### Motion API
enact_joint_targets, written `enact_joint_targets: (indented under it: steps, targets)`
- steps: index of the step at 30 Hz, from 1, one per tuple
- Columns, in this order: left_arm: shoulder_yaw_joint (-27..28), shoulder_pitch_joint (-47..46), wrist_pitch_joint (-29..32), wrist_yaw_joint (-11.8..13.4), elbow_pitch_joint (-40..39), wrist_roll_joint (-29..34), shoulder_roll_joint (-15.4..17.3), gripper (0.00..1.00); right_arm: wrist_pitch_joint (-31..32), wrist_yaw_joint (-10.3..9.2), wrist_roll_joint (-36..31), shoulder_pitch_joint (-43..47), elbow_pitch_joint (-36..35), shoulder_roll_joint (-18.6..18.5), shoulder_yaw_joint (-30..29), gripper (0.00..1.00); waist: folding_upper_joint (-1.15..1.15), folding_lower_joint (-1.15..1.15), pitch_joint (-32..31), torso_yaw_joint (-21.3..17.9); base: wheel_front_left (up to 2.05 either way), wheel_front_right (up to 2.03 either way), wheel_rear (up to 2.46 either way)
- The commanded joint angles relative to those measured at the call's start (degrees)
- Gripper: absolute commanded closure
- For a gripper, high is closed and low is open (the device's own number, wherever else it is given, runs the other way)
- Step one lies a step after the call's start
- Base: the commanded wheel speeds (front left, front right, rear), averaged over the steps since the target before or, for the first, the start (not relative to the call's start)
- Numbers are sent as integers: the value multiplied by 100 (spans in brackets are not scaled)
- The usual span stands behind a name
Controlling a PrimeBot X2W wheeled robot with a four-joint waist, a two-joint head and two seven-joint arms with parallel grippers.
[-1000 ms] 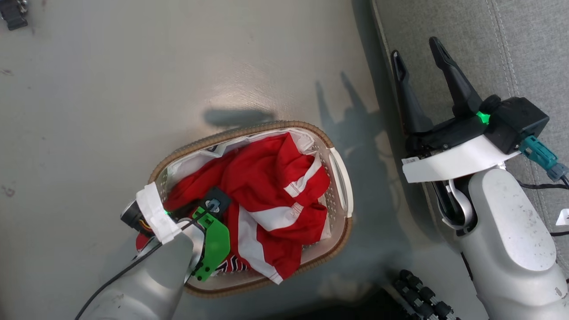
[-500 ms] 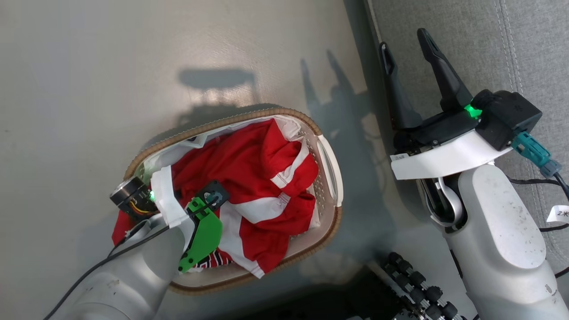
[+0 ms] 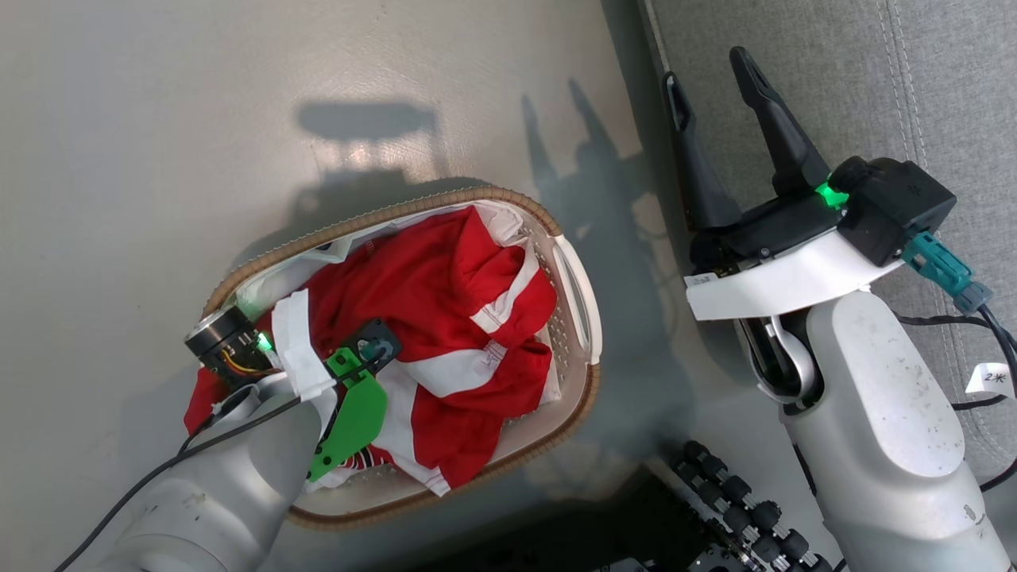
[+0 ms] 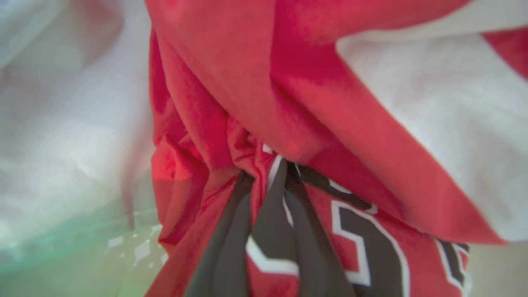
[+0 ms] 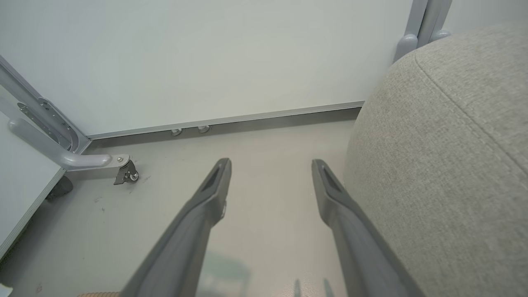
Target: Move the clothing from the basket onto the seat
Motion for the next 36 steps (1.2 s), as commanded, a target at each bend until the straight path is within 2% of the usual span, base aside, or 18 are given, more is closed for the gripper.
enact_joint_targets:
  steps: [1,7,14,26,36]
  targets:
    - [-8,-67,-23,9,20,-21,90,100,-27,-2,0,-37,18,1,1,0,0,0,-17,7,0,0,0]
    - [-28,98,-425,1,12,-116,50,100,-27,-2,-2,10,100,-2,35,0,0,0,-236,47,0,0,0]
    - [54,299,-1015,27,9,-307,-72,100,-27,-2,4,156,235,-88,63,0,0,0,-785,156,0,0,0]
    - [154,763,-1805,-31,-28,-745,-377,100,-28,-3,2,629,466,-407,-40,0,0,0,-1935,636,0,0,0]
    - [111,1255,-2074,60,-832,-1347,-396,100,-27,-3,4,1099,643,-573,-132,0,0,0,-2817,1042,0,0,0]
